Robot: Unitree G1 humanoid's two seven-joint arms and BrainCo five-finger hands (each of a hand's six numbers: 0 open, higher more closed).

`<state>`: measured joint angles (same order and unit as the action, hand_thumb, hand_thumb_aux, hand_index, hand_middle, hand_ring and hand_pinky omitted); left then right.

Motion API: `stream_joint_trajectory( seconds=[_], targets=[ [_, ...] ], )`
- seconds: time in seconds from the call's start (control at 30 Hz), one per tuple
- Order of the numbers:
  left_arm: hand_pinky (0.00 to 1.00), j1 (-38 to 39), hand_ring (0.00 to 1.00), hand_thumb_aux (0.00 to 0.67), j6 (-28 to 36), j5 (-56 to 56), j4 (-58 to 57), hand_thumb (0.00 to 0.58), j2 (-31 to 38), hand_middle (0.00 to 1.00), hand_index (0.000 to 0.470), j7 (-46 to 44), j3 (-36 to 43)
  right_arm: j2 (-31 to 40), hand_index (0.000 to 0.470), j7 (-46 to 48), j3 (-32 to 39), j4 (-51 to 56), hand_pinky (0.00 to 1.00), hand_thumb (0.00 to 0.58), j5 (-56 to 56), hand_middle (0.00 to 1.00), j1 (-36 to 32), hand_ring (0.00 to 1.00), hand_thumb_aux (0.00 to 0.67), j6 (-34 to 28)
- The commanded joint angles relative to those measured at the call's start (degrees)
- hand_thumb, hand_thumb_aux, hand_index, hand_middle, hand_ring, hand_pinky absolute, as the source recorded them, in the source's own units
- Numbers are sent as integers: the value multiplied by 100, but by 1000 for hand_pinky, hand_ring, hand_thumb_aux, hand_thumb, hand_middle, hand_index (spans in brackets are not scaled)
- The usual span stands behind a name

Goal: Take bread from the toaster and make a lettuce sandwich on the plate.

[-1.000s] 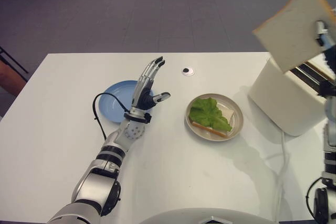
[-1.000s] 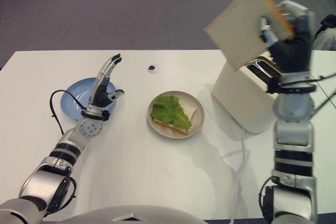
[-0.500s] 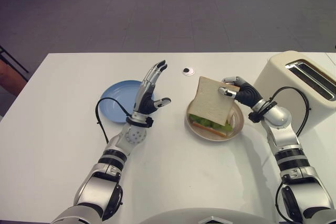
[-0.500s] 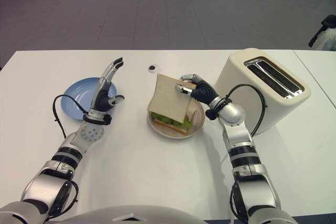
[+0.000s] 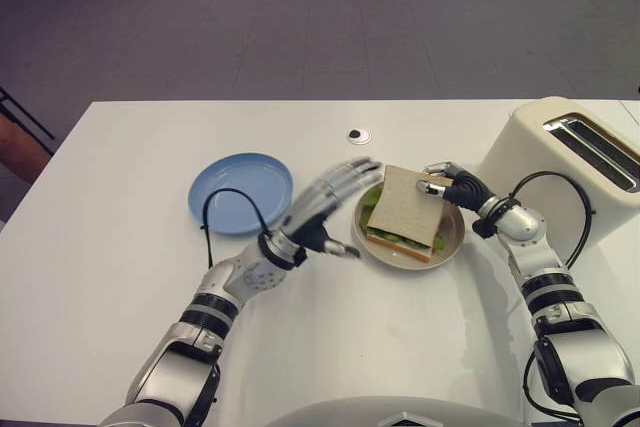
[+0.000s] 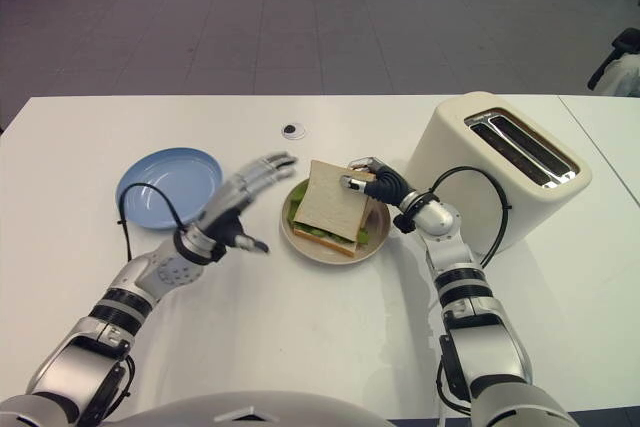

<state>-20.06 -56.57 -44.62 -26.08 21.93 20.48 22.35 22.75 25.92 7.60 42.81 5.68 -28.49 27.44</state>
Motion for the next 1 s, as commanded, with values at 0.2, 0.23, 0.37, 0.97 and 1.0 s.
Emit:
stream_joint_trajectory(
  seconds=[0.2,0.23,0.37,0.97,1.0],
  targets=[
    [0,-1039,0,0,442,-1146,-1868,0,-458,0,0,-298,1288,-40,470,-318,192,322,1000,580,447,1000,-46,1000,670,262],
    [0,-1164,0,0,485,-1175,-2188,0,-523,0,0,-228,1372,-36,470,-331,185,316,1000,580,456,1000,-40,1000,670,281],
    [0,-1367,0,0,374,-1038,-2892,0,-604,0,0,-62,1575,-17,470,-339,171,217,1000,580,431,1000,22,1000,670,347],
    [0,-772,0,0,-607,726,-2425,0,-365,0,0,-1557,1436,552,0,-3807,-739,-3173,0,0,2180,0,725,0,0,762],
    [0,-741,0,0,-748,954,-2171,0,-377,0,0,-1360,1192,588,0,-3351,-549,-3309,0,0,1704,0,937,0,0,880]
  ],
)
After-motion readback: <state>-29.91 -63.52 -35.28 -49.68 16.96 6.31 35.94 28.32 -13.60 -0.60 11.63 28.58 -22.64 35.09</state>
